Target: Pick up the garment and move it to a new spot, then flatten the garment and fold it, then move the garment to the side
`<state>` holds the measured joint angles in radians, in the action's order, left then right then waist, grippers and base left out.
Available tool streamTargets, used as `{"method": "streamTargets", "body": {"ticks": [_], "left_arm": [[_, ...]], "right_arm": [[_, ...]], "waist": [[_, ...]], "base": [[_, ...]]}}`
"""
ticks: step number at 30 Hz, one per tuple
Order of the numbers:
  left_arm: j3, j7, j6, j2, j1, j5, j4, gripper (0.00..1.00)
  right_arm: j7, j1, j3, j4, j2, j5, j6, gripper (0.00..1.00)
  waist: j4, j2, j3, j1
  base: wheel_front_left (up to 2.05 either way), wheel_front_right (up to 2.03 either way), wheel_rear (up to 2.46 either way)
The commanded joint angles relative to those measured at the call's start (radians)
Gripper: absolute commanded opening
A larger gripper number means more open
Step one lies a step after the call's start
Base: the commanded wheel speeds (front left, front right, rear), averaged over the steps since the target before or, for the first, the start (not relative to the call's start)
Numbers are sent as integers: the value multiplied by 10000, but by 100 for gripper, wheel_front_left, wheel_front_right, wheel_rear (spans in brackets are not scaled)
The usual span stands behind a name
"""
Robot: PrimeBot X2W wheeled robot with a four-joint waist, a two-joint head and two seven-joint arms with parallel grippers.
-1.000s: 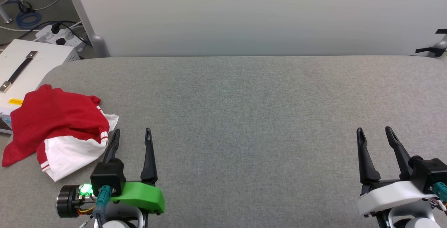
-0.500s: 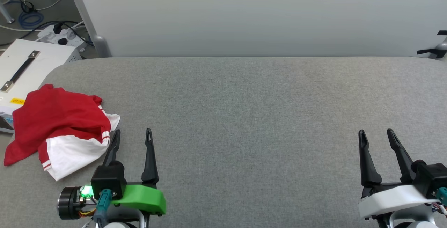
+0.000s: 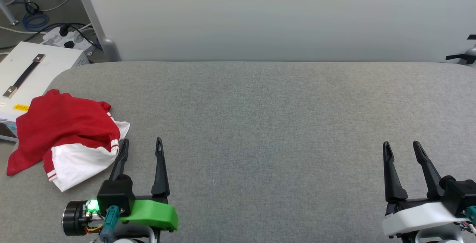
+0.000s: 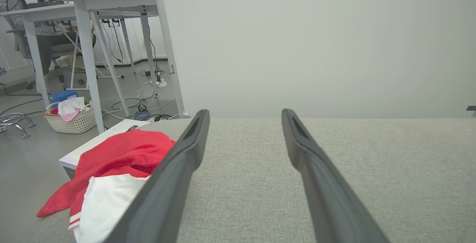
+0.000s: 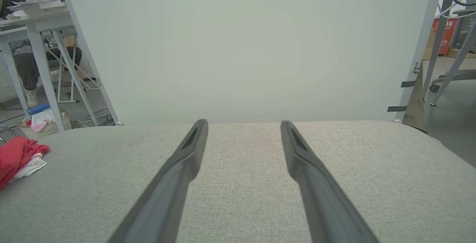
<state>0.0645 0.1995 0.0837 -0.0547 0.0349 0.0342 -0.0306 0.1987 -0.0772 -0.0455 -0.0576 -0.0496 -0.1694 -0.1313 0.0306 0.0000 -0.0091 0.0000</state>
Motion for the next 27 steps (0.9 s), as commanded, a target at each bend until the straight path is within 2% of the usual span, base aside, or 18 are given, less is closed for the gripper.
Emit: {"method": "streamTargets", "body": {"ticks": [1, 27], "left_arm": [[36, 113, 80, 36, 94, 50, -7, 100], [219, 623, 207, 45, 329, 130, 236, 100]], "right_arm": [[127, -91, 5, -18, -6, -78, 4, 100], [630, -387, 81, 63, -6, -155, 6, 100]], "waist": [[9, 0, 4, 0], [130, 0, -121, 0]], "base": [[0, 0, 0], [0, 0, 0]]}}
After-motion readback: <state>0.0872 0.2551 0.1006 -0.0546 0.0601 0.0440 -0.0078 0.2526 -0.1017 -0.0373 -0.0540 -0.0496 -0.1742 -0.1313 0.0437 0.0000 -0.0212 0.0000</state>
